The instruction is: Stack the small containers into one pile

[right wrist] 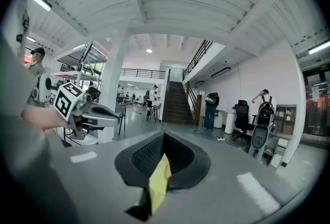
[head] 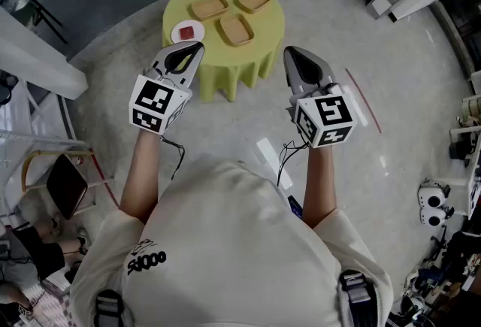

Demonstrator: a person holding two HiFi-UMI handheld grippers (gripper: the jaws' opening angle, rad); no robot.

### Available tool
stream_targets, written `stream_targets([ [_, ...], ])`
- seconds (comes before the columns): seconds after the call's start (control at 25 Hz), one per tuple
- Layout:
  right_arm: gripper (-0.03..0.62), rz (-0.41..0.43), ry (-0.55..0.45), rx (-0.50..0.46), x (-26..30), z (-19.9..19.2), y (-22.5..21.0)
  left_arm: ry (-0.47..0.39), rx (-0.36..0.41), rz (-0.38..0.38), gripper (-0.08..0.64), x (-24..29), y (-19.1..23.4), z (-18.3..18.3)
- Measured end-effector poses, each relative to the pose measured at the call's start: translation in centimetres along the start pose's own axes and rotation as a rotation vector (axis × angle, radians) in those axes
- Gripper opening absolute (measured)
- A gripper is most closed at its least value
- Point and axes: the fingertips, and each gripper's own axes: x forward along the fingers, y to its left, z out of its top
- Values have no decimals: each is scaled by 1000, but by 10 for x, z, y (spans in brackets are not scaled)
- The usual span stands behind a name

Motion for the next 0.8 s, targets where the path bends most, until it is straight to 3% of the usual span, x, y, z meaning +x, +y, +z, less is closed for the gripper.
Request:
stream_targets([
  [0.36,11,11,1,-4,-7,-5,-17,14,-29,22,6,7,-12,2],
  [0.68,9,135,18,-7,-14,-20,-18,37,-75,58,6,9,-32,-6],
  [0.8,9,184,35,58,-17,-32,-20,52,-78,65,6,11,-43,-11],
])
